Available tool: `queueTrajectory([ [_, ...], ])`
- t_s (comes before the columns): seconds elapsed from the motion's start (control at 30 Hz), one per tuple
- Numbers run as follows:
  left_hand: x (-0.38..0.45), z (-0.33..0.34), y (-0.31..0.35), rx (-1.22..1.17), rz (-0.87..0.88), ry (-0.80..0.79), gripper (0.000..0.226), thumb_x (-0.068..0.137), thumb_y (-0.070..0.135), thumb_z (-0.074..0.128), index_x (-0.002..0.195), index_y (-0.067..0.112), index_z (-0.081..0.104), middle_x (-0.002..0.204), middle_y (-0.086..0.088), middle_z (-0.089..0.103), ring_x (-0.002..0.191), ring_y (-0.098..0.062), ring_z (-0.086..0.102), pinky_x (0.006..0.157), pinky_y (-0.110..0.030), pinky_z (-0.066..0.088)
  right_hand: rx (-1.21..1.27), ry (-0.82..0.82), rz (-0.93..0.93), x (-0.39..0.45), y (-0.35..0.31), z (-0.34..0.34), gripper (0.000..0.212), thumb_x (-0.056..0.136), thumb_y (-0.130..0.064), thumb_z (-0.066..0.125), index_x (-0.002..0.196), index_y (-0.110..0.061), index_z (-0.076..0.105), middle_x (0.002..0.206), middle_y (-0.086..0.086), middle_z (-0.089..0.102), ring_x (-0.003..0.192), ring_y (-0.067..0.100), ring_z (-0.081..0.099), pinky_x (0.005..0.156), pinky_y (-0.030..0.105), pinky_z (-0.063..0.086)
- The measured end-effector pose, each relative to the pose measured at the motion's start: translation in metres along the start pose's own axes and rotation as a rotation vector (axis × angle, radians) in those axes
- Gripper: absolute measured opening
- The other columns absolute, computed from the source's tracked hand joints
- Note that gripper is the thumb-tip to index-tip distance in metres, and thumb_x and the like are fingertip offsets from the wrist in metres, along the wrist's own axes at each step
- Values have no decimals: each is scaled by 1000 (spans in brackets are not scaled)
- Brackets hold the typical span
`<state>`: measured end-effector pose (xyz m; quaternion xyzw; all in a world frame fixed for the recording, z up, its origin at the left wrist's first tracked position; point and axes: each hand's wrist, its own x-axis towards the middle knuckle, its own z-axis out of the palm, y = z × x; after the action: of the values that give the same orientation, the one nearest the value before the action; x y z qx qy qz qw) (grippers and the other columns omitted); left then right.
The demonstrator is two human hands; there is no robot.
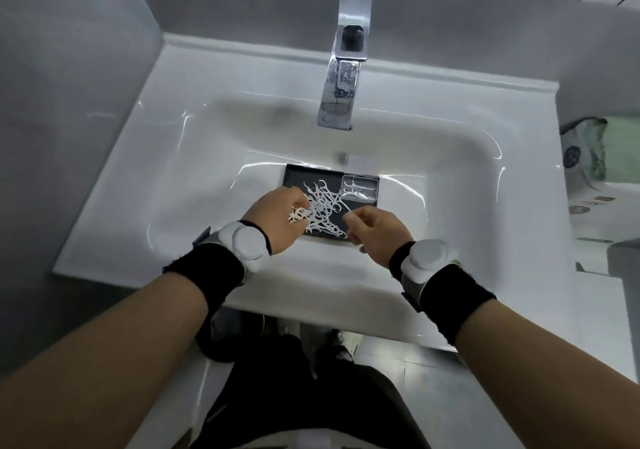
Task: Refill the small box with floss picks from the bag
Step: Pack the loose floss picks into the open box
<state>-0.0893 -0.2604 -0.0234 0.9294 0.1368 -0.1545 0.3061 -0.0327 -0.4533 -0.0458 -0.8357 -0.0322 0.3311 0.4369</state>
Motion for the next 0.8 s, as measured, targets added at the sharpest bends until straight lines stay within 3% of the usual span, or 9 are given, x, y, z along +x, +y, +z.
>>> queueTrajectory([
  [0.13,27,13,-15,35,28,-43,32,86,26,62,117,22,56,124,-1,53,116,-20,49,97,-30,39,-77,19,26,19,12,10,10,89,-39,58,93,-33,65,87,-9,69,86,16,66,81,35,55],
  [0.23,52,20,-28,70,41,-76,40,85,28,64,123,23,54,130,-3,49,122,-24,43,102,-35,39,-179,26,49,40,17,18,22,88,-35,62,108,-27,65,99,-8,69,92,13,63,78,22,44],
  [0.47,89,37,-48,305,134,-168,65,80,35,68,138,31,39,141,1,40,130,-27,33,105,-42,34,-468,-26,55,79,22,34,43,81,-47,68,117,-25,61,108,-2,64,102,22,56,87,34,48],
  [0.6,101,47,-55,431,195,-187,65,79,38,69,136,32,39,139,2,41,128,-26,33,102,-42,30,-571,-42,72,89,29,44,43,74,-50,71,111,-29,61,107,-1,61,104,22,54,85,35,48],
  [0.8,104,54,-64,443,245,-173,56,78,36,70,128,33,44,130,3,46,121,-24,36,98,-40,29,-632,-44,49,95,33,50,29,81,-42,67,105,-26,62,109,0,58,110,22,48,87,34,45],
])
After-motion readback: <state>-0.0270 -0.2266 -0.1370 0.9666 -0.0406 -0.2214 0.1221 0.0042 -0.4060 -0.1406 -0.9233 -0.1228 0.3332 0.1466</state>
